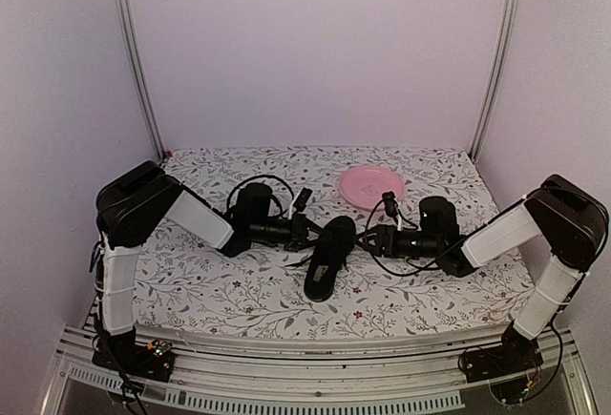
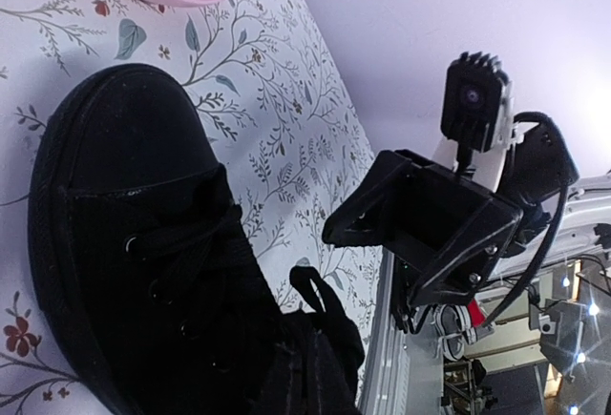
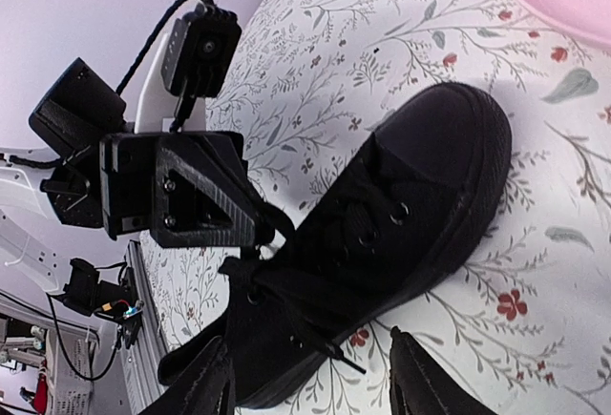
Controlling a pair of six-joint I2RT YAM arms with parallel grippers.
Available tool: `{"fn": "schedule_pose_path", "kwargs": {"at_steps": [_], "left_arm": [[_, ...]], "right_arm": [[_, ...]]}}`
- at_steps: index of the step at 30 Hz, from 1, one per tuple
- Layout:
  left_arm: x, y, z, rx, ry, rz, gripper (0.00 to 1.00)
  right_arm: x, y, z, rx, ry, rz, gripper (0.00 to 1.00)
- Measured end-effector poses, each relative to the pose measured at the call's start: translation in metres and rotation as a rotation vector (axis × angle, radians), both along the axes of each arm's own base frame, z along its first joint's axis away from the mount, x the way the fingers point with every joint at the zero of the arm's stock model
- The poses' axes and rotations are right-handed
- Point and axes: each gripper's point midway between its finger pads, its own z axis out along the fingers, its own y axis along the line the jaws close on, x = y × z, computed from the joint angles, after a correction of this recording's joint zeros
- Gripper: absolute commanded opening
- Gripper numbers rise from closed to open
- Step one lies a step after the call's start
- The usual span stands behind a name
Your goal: Tie the shoes
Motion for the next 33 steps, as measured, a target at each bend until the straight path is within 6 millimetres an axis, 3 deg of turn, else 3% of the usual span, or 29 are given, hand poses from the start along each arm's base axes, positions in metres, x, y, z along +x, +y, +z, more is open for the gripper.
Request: {"fn": "schedule_pose_path", "kwargs": {"at_steps": [4,10,14,16,17,20,23,27,33], "left_arm": [[-0.001,0.0,-0.001,0.002,0.002,0.0,0.0],[-0.001,0.0,-0.001,0.002,0.002,-0.001,0.0],[-0.001,0.0,-0.001,0.002,0.002,-0.001,0.0],[-0.001,0.0,-0.001,0.002,0.002,-0.002,0.0],[-0.001,0.0,-0.001,0.002,0.002,-0.001,0.0],[-0.001,0.0,-0.001,0.003,0.002,-0.001,0.0],[-0.002,0.0,-0.002,0.004,0.004,0.0,0.0],[-0.002,0.002,-0.005,0.01,0.008,0.003,0.0],[-0.004,0.007,-0.012,0.03,0.016,0.021,0.0]], "right_arm": [[0.013,0.011,0.001,-0.002,-0.029,0.024,0.54],[0.015,0.021,-0.009,-0.01,-0.025,0.074,0.53],[0.017,0.027,-0.015,-0.01,-0.017,0.102,0.47],[0.016,0.03,-0.018,-0.007,-0.009,0.119,0.42],[0.014,0.032,-0.021,-0.004,0.004,0.138,0.27],[0.013,0.033,-0.022,-0.001,0.006,0.144,0.04],[0.014,0.032,-0.022,-0.001,0.006,0.136,0.02],[0.018,0.02,-0.03,-0.02,0.024,0.087,0.02],[0.028,-0.015,-0.049,-0.048,0.082,-0.014,0.02]]}}
